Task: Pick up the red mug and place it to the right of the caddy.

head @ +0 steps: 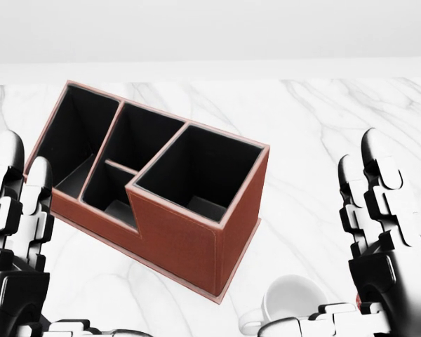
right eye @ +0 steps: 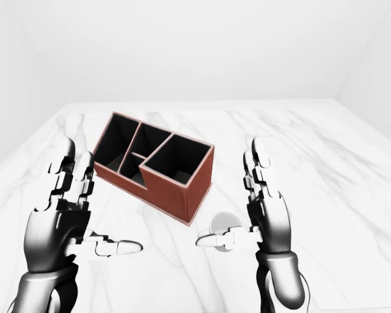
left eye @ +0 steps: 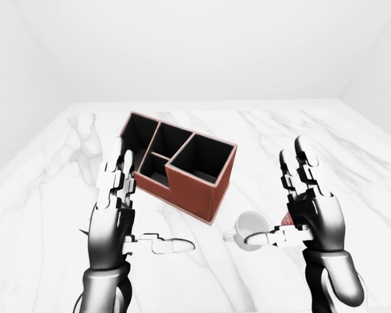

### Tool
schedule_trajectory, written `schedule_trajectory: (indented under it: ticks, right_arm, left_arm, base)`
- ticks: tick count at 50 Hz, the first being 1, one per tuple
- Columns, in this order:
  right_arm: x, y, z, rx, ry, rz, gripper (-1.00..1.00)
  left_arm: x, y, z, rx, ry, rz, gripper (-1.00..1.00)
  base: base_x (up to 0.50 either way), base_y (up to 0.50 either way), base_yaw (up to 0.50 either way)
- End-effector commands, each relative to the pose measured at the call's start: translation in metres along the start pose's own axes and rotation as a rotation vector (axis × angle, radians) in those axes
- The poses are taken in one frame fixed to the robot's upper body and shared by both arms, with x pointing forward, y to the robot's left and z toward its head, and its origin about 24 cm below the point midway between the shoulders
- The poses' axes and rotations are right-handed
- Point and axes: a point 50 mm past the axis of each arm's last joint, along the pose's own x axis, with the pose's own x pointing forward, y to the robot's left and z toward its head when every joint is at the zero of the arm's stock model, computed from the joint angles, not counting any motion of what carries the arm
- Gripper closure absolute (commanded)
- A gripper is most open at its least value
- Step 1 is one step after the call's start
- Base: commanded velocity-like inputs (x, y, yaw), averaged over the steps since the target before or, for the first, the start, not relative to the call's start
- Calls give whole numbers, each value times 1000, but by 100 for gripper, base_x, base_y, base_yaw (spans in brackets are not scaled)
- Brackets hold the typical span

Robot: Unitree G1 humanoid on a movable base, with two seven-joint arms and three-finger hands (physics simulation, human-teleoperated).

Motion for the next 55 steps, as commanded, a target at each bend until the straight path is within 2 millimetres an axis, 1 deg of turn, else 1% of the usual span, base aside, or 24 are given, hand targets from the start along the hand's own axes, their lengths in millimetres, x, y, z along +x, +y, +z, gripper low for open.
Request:
schedule_trajectory:
  ticks: [1,11,18,36,40,42,44,49,51,55]
  right_arm:
    - [-7,-4,18,-4,-58,-28,-100]
    - [-9,-4,22,35,-77,-2,-100]
    - [-7,-7,25,39,-100,-29,-100]
    - [-5,-9,22,13,-88,-42,-100]
    - [-9,-5,20,5,-67,5,-100]
    - [-9,-7,23,-1,-78,-10,-100]
    - [-10,-7,20,-17,-60,-10,-100]
    - [-9,-8,20,-3,-69,-23,-100]
    - [-5,-11,26,30,-116,-49,-100]
    - [-6,-13,30,47,-137,-50,-100]
  left_arm:
    - [0,1,1,-3,-4,7,-100]
    - [-1,0,0,-4,0,4,-100]
    - [-1,0,2,-3,-2,3,-100]
    - [-1,1,2,-5,-5,4,-100]
    - [-1,0,-1,-4,5,0,-100]
    - [-1,0,0,-4,3,-1,-100]
    - [-1,0,0,-8,6,-12,-100]
    - [-1,-1,-1,-6,9,-7,-100]
    - [-1,-1,-1,-7,7,-8,-100]
    - [-1,-2,0,-7,3,-10,-100]
  base:
    - [0,0,0]
    - [0,-2,0]
    - [0,-42,0]
    - [0,0,0]
    - [0,0,0]
    - [44,0,0]
    - [50,0,0]
    - [50,0,0]
    - [41,0,0]
    - [0,0,0]
